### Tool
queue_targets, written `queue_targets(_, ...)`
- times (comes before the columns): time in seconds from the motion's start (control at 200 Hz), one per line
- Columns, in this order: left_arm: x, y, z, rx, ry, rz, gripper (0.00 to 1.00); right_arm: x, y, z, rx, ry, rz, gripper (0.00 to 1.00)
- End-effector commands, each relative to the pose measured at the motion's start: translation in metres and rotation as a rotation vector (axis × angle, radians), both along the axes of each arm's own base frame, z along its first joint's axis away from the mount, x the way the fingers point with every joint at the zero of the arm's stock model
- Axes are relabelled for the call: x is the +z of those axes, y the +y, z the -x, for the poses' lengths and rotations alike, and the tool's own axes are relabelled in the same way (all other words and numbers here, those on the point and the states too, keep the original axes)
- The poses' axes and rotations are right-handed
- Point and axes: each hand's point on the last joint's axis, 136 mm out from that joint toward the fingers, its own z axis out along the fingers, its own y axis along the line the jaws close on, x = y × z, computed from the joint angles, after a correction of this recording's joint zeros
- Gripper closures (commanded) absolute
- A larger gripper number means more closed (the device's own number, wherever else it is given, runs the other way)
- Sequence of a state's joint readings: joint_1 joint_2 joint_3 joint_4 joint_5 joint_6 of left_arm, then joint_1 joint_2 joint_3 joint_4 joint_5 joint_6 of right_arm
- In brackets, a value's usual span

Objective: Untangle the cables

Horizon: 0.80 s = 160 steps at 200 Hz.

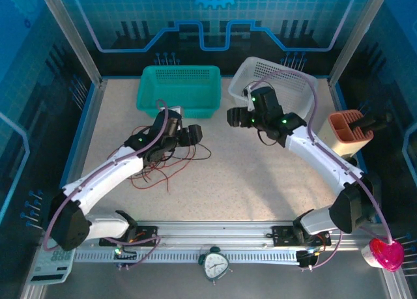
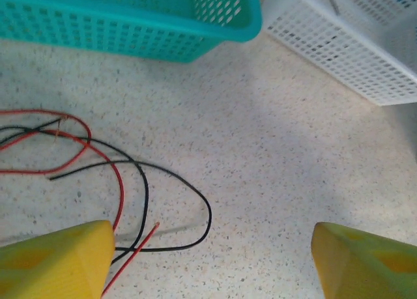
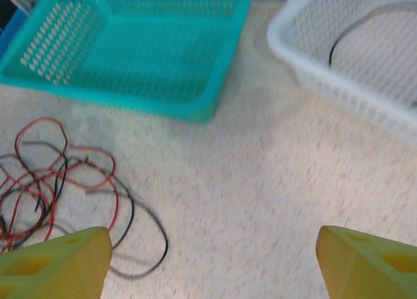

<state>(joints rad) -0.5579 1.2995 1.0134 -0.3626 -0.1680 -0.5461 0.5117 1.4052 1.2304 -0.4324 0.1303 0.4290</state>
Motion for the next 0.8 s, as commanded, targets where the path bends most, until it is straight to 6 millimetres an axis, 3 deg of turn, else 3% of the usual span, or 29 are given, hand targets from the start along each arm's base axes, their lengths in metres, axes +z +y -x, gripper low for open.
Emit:
queue_targets(0.0, -0.026, -0.004, -0.003, -0.019, 0.094, -0.053, 0.25, 0.010, 0.011, 0.018, -0.005, 0.004, -0.132, 0.18)
queue_targets(0.23, -0.065, -0.006, -0.016, -0.003, 0.188, -0.136, 0.32, -0.008, 0.001, 0.045, -0.015, 0.038, -0.136, 0.17)
queue_targets(0.465, -0.095, -0.002, -0.018, 0.013, 0.227, -0.185, 0.37, -0.009, -0.004, 0.056, -0.016, 0.030, -0.128, 0.17)
queue_targets(0.795, -0.096, -0.006, -0.023, 0.007, 0.227, -0.186, 0.45, -0.002, -0.007, 0.060, -0.014, 0.015, -0.124, 0.17)
